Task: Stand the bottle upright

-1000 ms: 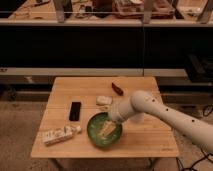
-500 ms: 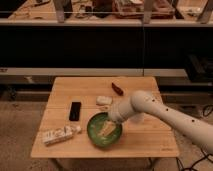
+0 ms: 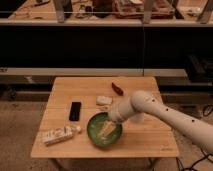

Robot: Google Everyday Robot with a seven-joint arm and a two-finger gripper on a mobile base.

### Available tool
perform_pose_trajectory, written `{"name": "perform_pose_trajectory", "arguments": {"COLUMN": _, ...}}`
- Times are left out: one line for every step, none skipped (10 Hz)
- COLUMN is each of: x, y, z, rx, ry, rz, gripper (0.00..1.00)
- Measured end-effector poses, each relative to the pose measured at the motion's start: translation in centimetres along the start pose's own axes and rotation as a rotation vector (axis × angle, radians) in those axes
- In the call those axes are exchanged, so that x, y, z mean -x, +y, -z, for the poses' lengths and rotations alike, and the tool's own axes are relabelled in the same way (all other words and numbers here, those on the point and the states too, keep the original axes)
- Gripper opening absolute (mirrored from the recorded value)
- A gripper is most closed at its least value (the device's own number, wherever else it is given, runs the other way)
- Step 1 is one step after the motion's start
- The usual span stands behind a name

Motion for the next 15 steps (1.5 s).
{"name": "perform_pose_trajectory", "arguments": {"x": 0.0, "y": 0.0, "z": 0.0, "rx": 0.0, "ry": 0.0, "rz": 0.0, "gripper": 0.8}}
{"name": "perform_pose_trajectory", "arguments": {"x": 0.0, "y": 0.0, "z": 0.0, "rx": 0.0, "ry": 0.0, "rz": 0.0, "gripper": 0.8}}
{"name": "perform_pose_trajectory", "arguments": {"x": 0.0, "y": 0.2, "z": 0.0, "rx": 0.002, "ry": -0.003, "rz": 0.002, "gripper": 0.8}}
{"name": "perform_pose_trajectory", "arguments": {"x": -0.4, "y": 0.7, "z": -0.7, "rx": -0.004, "ry": -0.009, "rz": 0.018, "gripper": 0.8}}
{"name": "perform_pose_trajectory", "arguments": {"x": -0.8, "y": 1.4, "z": -1.5, "rx": -0.006, "ry": -0.023, "rz": 0.042, "gripper": 0.8}}
{"name": "perform_pose_trajectory", "arguments": {"x": -1.6, "y": 2.5, "z": -3.1, "rx": -0.013, "ry": -0.037, "rz": 0.078, "gripper": 0.8}}
{"name": "perform_pose_trajectory", "arguments": {"x": -2.3, "y": 3.1, "z": -4.1, "rx": -0.021, "ry": -0.039, "rz": 0.103, "gripper": 0.8}}
{"name": "perform_pose_trajectory", "arguments": {"x": -3.1, "y": 3.6, "z": -5.2, "rx": -0.035, "ry": -0.036, "rz": 0.126, "gripper": 0.8}}
{"name": "perform_pose_trajectory", "arguments": {"x": -4.1, "y": 4.2, "z": -6.3, "rx": -0.053, "ry": -0.023, "rz": 0.15, "gripper": 0.8}}
{"name": "perform_pose_trajectory", "arguments": {"x": -4.9, "y": 4.7, "z": -7.6, "rx": -0.08, "ry": 0.002, "rz": 0.169, "gripper": 0.8}}
{"name": "perform_pose_trajectory", "arguments": {"x": -5.2, "y": 4.8, "z": -8.3, "rx": -0.102, "ry": 0.012, "rz": 0.18, "gripper": 0.8}}
{"name": "perform_pose_trajectory", "arguments": {"x": -5.3, "y": 4.6, "z": -9.2, "rx": -0.137, "ry": 0.007, "rz": 0.196, "gripper": 0.8}}
{"name": "perform_pose_trajectory", "arguments": {"x": -5.1, "y": 4.3, "z": -10.0, "rx": -0.172, "ry": -0.01, "rz": 0.214, "gripper": 0.8}}
{"name": "perform_pose_trajectory", "arguments": {"x": -4.8, "y": 4.1, "z": -10.6, "rx": -0.204, "ry": -0.03, "rz": 0.226, "gripper": 0.8}}
{"name": "perform_pose_trajectory", "arguments": {"x": -4.6, "y": 3.9, "z": -11.0, "rx": -0.224, "ry": -0.041, "rz": 0.233, "gripper": 0.8}}
